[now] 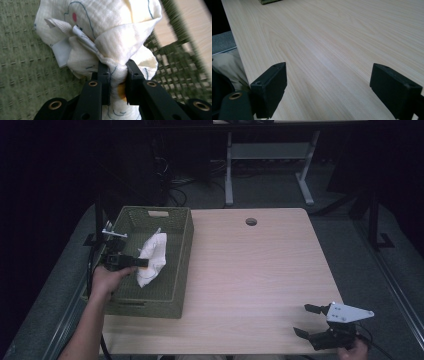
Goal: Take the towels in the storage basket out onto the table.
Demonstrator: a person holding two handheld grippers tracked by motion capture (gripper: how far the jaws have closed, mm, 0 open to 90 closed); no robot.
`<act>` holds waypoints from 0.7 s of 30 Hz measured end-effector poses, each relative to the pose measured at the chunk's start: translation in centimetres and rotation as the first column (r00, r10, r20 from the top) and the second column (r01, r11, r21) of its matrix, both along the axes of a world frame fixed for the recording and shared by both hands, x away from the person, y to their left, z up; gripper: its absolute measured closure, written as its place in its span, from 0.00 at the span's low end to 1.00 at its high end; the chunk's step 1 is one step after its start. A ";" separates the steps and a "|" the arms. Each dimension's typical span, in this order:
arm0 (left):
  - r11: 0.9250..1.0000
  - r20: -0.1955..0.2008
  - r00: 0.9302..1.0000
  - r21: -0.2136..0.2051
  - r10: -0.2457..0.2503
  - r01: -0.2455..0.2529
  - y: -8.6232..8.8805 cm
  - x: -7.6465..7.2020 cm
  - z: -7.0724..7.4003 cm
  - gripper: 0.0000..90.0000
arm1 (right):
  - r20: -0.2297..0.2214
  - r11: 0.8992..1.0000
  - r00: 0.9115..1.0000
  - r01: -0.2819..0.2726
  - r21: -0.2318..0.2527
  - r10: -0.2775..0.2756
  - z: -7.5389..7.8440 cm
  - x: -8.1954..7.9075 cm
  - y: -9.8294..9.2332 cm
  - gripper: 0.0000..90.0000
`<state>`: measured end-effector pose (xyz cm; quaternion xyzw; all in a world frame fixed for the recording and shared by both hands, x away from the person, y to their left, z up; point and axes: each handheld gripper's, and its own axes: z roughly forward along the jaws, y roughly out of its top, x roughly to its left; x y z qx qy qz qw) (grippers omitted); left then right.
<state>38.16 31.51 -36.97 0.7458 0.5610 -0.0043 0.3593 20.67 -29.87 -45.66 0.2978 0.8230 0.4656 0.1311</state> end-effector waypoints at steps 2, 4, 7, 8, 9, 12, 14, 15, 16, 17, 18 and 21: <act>0.999 0.022 1.000 -0.050 0.011 -0.010 0.4 -0.3 0.2 0.86 | 0.000 1.000 1.000 0.000 0.000 0.000 0.0 0.0 0.0 0.15; 0.995 0.036 0.999 -0.093 0.020 -0.017 0.7 -0.6 0.4 0.86 | 0.001 1.000 1.000 0.001 0.001 -0.001 0.0 0.0 0.0 0.15; 0.990 0.058 0.998 -0.138 0.033 -0.025 1.0 -0.9 0.8 0.86 | 0.006 1.000 1.000 -0.002 0.000 0.002 0.0 0.0 0.0 0.15; 0.988 0.070 0.997 -0.155 0.038 -0.027 1.2 -1.0 1.0 0.86 | 0.008 1.000 1.000 -0.002 -0.002 0.002 0.1 -0.1 0.0 0.15; 0.983 0.079 0.996 -0.180 0.042 -0.027 1.3 -1.2 1.1 0.86 | 0.010 1.000 1.000 -0.002 -0.003 0.002 0.1 -0.1 0.0 0.15; 0.972 0.103 0.994 -0.234 0.045 -0.019 1.4 -1.5 1.2 0.86 | 0.010 1.000 1.000 -0.002 -0.003 0.002 0.2 -0.2 0.0 0.15; 0.971 0.109 0.993 -0.241 0.044 -0.016 1.3 -1.6 1.3 0.86 | 0.012 1.000 1.000 -0.001 -0.001 0.001 0.2 -0.2 0.0 0.15; 0.967 0.118 0.992 -0.255 0.040 -0.009 1.3 -1.7 1.3 0.86 | 0.012 1.000 1.000 0.000 -0.001 0.000 0.2 -0.2 0.0 0.15; 0.963 0.125 0.991 -0.270 0.042 -0.007 1.3 -1.7 1.3 0.86 | 0.013 1.000 1.000 0.000 -0.001 0.000 0.2 -0.2 0.0 0.15; 0.959 0.130 0.990 -0.283 0.050 -0.011 1.2 -1.8 1.3 0.86 | 0.013 1.000 1.000 0.000 -0.001 0.000 0.2 -0.2 0.0 0.15; 0.955 0.133 0.990 -0.296 0.051 -0.009 1.2 -1.8 1.3 0.86 | 0.013 1.000 1.000 0.001 -0.002 -0.001 0.2 -0.2 0.0 0.15; 0.948 0.146 0.988 -0.319 0.052 -0.003 1.2 -1.9 1.4 0.86 | 0.014 1.000 1.000 0.002 -0.004 -0.002 0.2 -0.2 0.1 0.15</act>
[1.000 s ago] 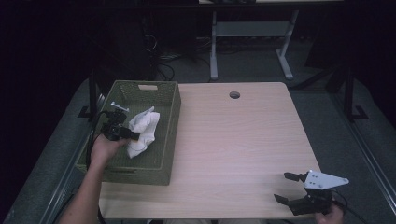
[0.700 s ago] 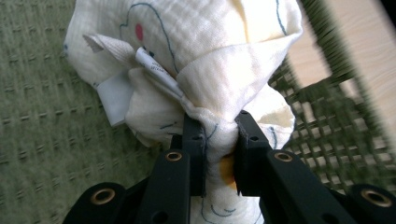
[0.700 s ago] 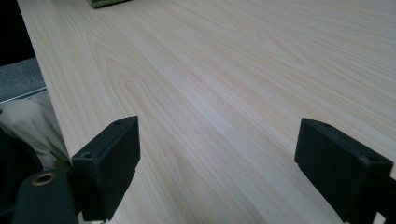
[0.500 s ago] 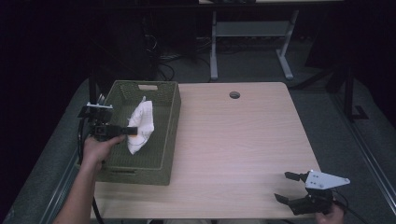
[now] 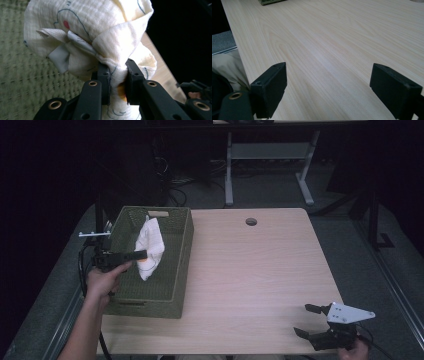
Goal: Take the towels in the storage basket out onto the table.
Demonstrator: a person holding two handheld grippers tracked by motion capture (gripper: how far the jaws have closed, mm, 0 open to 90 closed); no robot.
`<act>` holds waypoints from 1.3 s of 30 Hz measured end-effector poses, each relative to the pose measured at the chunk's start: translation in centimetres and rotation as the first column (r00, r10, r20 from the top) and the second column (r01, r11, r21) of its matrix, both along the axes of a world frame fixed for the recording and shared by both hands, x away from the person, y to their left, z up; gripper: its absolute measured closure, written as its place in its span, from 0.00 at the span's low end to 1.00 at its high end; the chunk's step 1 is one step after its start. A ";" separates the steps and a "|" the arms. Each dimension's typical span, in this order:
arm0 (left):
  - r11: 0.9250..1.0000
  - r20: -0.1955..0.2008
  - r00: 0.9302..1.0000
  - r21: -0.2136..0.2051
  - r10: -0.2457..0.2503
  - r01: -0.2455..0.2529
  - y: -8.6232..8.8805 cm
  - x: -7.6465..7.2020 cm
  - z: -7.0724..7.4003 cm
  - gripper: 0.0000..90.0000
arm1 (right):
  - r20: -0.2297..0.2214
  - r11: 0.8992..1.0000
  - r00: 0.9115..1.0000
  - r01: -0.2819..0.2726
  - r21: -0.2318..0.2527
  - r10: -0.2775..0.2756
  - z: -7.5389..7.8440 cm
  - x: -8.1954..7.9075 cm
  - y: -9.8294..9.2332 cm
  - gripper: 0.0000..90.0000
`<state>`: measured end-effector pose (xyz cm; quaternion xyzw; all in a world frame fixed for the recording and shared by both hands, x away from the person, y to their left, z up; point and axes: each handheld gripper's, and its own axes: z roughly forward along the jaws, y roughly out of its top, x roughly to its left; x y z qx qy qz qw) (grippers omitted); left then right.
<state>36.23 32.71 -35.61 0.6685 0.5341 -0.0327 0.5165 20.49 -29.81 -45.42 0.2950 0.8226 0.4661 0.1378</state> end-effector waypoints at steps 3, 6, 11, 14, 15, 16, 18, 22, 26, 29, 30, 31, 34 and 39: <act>1.000 0.004 1.000 -0.005 -0.004 0.004 -0.2 -0.1 0.0 0.86 | 0.000 1.000 1.000 0.002 0.002 -0.002 0.0 0.0 0.0 0.15; 1.000 0.012 1.000 -0.026 -0.011 0.011 -0.3 -0.1 0.0 0.86 | 0.003 1.000 1.000 0.001 0.003 -0.001 0.1 0.0 0.0 0.15; 0.998 0.037 0.999 -0.059 0.009 -0.007 -0.4 -0.3 0.3 0.86 | 0.001 1.000 1.000 0.001 0.004 -0.001 0.1 0.0 0.0 0.15; 0.996 0.057 0.998 -0.085 0.015 -0.010 -0.5 -0.3 0.7 0.86 | 0.001 1.000 1.000 -0.002 0.002 0.002 0.0 -0.1 0.0 0.15; 0.996 0.061 0.998 -0.093 0.012 -0.007 -0.5 -0.3 0.8 0.86 | 0.003 1.000 1.000 -0.002 0.002 0.002 0.1 -0.1 0.0 0.15; 0.995 0.067 0.998 -0.098 0.014 -0.007 -0.6 -0.3 0.9 0.86 | 0.004 1.000 1.000 -0.002 0.004 0.002 0.1 -0.1 -0.1 0.15; 0.994 0.080 0.997 -0.106 0.011 -0.003 -0.8 -0.2 1.2 0.86 | 0.005 1.000 1.000 -0.002 0.005 0.002 0.1 -0.1 -0.1 0.15; 0.991 0.097 0.995 -0.131 0.009 0.004 -1.2 -0.2 1.5 0.86 | 0.008 1.000 1.000 -0.001 0.005 0.001 0.1 -0.1 -0.1 0.15; 0.990 0.099 0.995 -0.141 0.005 0.009 -1.6 0.0 1.6 0.86 | 0.008 1.000 1.000 -0.001 0.005 0.001 0.1 -0.1 -0.1 0.15; 0.988 0.103 0.995 -0.154 0.011 0.005 -1.7 0.1 1.7 0.86 | 0.008 1.000 1.000 -0.001 0.006 0.001 0.1 -0.1 -0.2 0.15; 0.986 0.105 0.994 -0.165 0.015 0.002 -1.7 0.1 1.8 0.86 | 0.008 1.000 1.000 -0.001 0.006 0.001 0.2 -0.1 -0.2 0.15; 0.984 0.106 0.994 -0.176 0.018 0.001 -1.8 0.1 1.8 0.86 | 0.006 1.000 1.000 -0.001 0.006 0.001 0.2 -0.1 -0.2 0.15; 0.981 0.112 0.993 -0.196 0.023 -0.001 -2.1 0.2 2.0 0.86 | 0.008 1.000 1.000 -0.003 0.006 0.003 0.1 -0.1 -0.1 0.15; 0.976 0.126 0.992 -0.216 0.011 0.017 -3.2 0.2 2.6 0.86 | 0.009 1.000 1.000 -0.008 0.005 0.007 0.1 -0.1 -0.2 0.15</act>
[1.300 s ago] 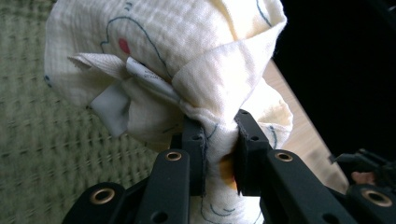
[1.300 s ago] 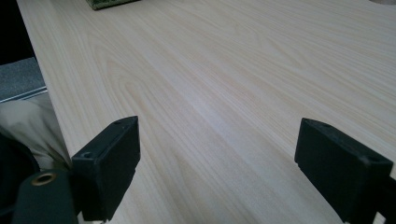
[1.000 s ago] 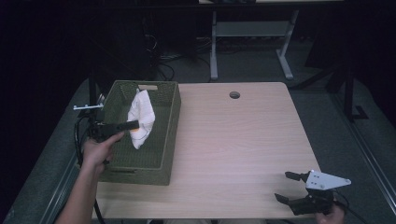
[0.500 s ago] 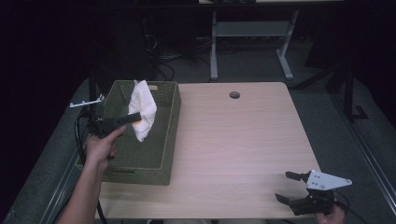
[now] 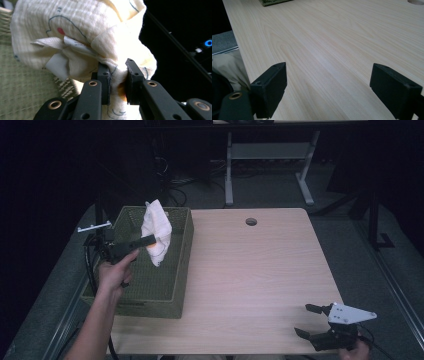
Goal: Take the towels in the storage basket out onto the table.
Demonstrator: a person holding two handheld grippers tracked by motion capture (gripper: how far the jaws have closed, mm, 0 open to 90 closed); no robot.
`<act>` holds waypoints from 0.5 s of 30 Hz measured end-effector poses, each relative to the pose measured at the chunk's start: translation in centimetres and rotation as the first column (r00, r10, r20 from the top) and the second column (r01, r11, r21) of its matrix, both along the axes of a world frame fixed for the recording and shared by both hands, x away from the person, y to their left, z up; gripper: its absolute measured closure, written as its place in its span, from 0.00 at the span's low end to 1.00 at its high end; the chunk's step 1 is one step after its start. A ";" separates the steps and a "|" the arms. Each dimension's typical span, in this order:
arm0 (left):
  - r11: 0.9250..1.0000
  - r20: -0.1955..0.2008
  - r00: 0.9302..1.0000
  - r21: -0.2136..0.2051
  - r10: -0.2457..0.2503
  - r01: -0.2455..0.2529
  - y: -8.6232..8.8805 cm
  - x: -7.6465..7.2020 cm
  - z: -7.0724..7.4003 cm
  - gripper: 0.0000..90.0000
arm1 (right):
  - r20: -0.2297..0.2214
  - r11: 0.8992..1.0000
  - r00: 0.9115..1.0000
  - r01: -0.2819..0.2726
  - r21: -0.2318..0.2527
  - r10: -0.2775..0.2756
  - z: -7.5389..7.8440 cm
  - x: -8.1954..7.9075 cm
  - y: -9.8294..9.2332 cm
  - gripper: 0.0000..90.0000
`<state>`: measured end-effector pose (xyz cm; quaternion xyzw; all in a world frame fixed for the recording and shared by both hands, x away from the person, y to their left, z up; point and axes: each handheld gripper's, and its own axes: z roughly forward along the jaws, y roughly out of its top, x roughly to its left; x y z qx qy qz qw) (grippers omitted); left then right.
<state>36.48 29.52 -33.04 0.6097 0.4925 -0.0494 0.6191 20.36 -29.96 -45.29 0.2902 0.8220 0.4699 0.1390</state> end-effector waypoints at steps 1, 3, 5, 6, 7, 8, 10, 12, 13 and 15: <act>1.000 0.000 1.000 0.007 -0.006 0.006 -0.3 0.0 0.1 0.86 | -0.001 1.000 1.000 0.000 0.001 0.000 0.0 0.0 0.0 0.15; 1.000 0.005 1.000 0.009 -0.020 0.020 -0.9 0.1 0.3 0.86 | 0.000 1.000 1.000 0.000 0.002 0.000 0.0 0.0 0.0 0.15; 0.999 0.012 0.999 0.015 -0.033 0.033 -1.6 0.2 0.4 0.86 | 0.006 1.000 1.000 -0.002 0.002 0.002 0.0 0.0 0.0 0.15; 0.999 0.013 0.999 0.018 -0.041 0.041 -1.9 0.3 0.4 0.86 | 0.005 1.000 1.000 -0.002 0.002 0.002 0.0 0.0 0.0 0.15; 0.999 0.011 0.999 0.017 -0.048 0.048 -2.3 0.4 0.5 0.86 | 0.006 1.000 1.000 -0.001 0.004 0.001 0.0 0.0 -0.1 0.15; 0.998 0.013 0.999 0.021 -0.052 0.052 -2.6 0.5 0.5 0.86 | 0.007 1.000 1.000 -0.001 0.006 0.000 0.0 0.0 -0.1 0.15; 0.998 0.013 0.998 0.025 -0.061 0.061 -3.1 0.6 0.6 0.86 | 0.007 1.000 1.000 -0.001 0.006 0.001 0.1 0.0 -0.1 0.15; 0.997 0.017 0.997 0.032 -0.069 0.069 -3.7 0.7 0.8 0.86 | 0.006 1.000 1.000 -0.002 0.007 0.001 0.1 0.0 -0.1 0.15; 0.996 0.017 0.997 0.037 -0.077 0.076 -4.0 0.7 0.9 0.86 | 0.006 1.000 1.000 -0.001 0.008 0.001 0.1 0.0 -0.1 0.15; 0.995 0.021 0.996 0.045 -0.087 0.086 -4.6 0.8 1.1 0.86 | 0.004 1.000 1.000 -0.001 0.009 0.001 0.1 0.0 -0.1 0.15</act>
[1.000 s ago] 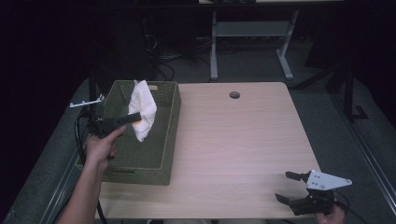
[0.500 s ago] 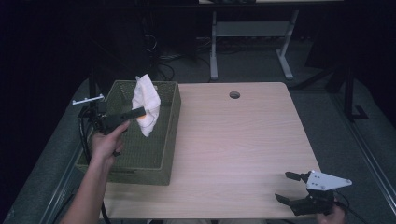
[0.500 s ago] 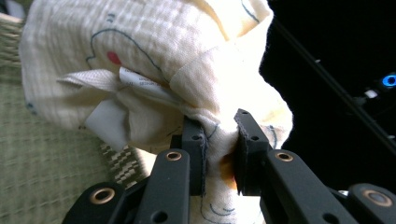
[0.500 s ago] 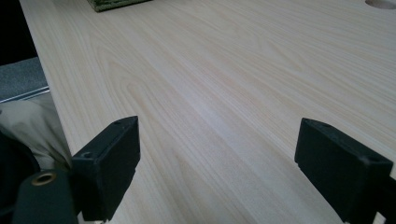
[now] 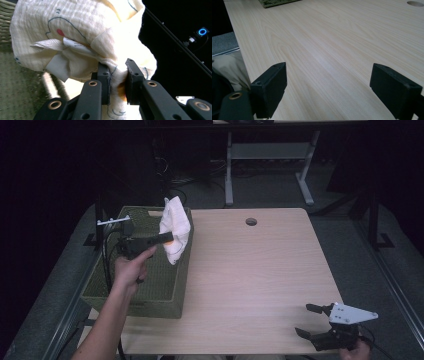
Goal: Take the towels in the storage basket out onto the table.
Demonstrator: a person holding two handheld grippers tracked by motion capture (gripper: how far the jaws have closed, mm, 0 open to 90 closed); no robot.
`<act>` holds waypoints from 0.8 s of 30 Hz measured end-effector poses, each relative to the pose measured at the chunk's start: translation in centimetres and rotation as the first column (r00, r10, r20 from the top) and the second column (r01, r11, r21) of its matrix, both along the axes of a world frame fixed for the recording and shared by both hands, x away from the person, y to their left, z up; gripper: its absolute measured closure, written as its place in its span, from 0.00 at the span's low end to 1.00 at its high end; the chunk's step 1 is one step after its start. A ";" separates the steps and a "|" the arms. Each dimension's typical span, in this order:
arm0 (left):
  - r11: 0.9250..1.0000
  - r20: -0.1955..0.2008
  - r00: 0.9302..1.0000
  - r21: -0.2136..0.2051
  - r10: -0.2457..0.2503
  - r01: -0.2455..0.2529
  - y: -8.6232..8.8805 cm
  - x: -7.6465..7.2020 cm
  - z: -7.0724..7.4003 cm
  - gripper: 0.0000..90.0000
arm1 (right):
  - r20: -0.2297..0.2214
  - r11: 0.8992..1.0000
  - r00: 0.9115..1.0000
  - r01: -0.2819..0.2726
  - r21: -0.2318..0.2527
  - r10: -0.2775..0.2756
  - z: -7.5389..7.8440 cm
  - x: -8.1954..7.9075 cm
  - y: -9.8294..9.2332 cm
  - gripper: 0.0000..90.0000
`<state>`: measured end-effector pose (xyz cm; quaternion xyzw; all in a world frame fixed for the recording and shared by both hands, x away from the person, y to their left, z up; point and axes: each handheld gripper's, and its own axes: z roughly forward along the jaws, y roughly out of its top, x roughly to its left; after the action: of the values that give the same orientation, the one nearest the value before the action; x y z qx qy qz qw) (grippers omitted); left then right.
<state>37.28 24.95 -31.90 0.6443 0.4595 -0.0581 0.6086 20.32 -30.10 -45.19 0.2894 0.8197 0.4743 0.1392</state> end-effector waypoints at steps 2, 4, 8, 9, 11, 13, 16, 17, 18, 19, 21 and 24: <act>1.000 0.006 1.000 -0.001 -0.014 0.014 -0.6 0.1 0.2 0.86 | 0.001 1.000 1.000 0.000 0.002 0.000 0.0 0.0 0.0 0.15; 1.000 0.011 1.000 0.004 -0.026 0.026 -1.2 0.1 0.4 0.86 | 0.001 1.000 1.000 0.002 0.004 -0.002 0.1 0.0 0.0 0.15; 0.998 0.029 0.998 0.022 -0.057 0.056 -2.5 0.2 0.9 0.86 | 0.002 1.000 1.000 0.004 0.005 -0.004 0.1 0.0 -0.1 0.15; 0.998 0.032 0.998 0.027 -0.061 0.060 -2.9 0.2 1.1 0.86 | 0.003 1.000 1.000 0.004 0.005 -0.004 0.1 0.0 -0.1 0.15; 0.997 0.033 0.997 0.029 -0.075 0.074 -3.5 0.3 1.1 0.86 | 0.004 1.000 1.000 0.003 0.006 -0.003 0.1 0.1 -0.1 0.15; 0.995 0.033 0.995 0.036 -0.092 0.090 -4.3 0.3 1.1 0.86 | 0.000 1.000 1.000 0.004 0.009 -0.004 0.1 0.0 0.0 0.15; 0.992 0.040 0.993 0.067 -0.111 0.109 -5.5 0.3 1.0 0.86 | 0.004 1.000 1.000 0.004 0.010 -0.004 0.1 0.1 -0.1 0.15; 0.992 0.040 0.993 0.067 -0.111 0.109 -5.5 0.3 1.0 0.86 | 0.004 1.000 1.000 0.004 0.010 -0.004 0.1 0.0 -0.1 0.15; 0.988 0.041 0.990 0.083 -0.132 0.128 -6.3 0.3 0.8 0.86 | 0.006 1.000 1.000 0.003 0.011 -0.003 0.1 0.1 -0.1 0.15; 0.987 0.043 0.989 0.087 -0.140 0.136 -6.7 0.3 0.7 0.86 | 0.005 1.000 1.000 0.002 0.012 -0.002 0.1 0.1 -0.1 0.15; 0.983 0.042 0.987 0.098 -0.157 0.153 -7.4 0.3 0.6 0.86 | 0.005 1.000 1.000 0.003 0.011 -0.003 0.1 0.1 -0.1 0.15; 0.980 0.036 0.984 0.104 -0.172 0.167 -8.4 0.4 0.4 0.86 | 0.005 1.000 1.000 0.000 0.009 0.000 0.1 0.1 -0.1 0.15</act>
<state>37.65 16.54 -31.51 0.7122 0.3915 -0.0722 0.5782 20.40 -30.16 -45.12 0.2889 0.8173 0.4786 0.1400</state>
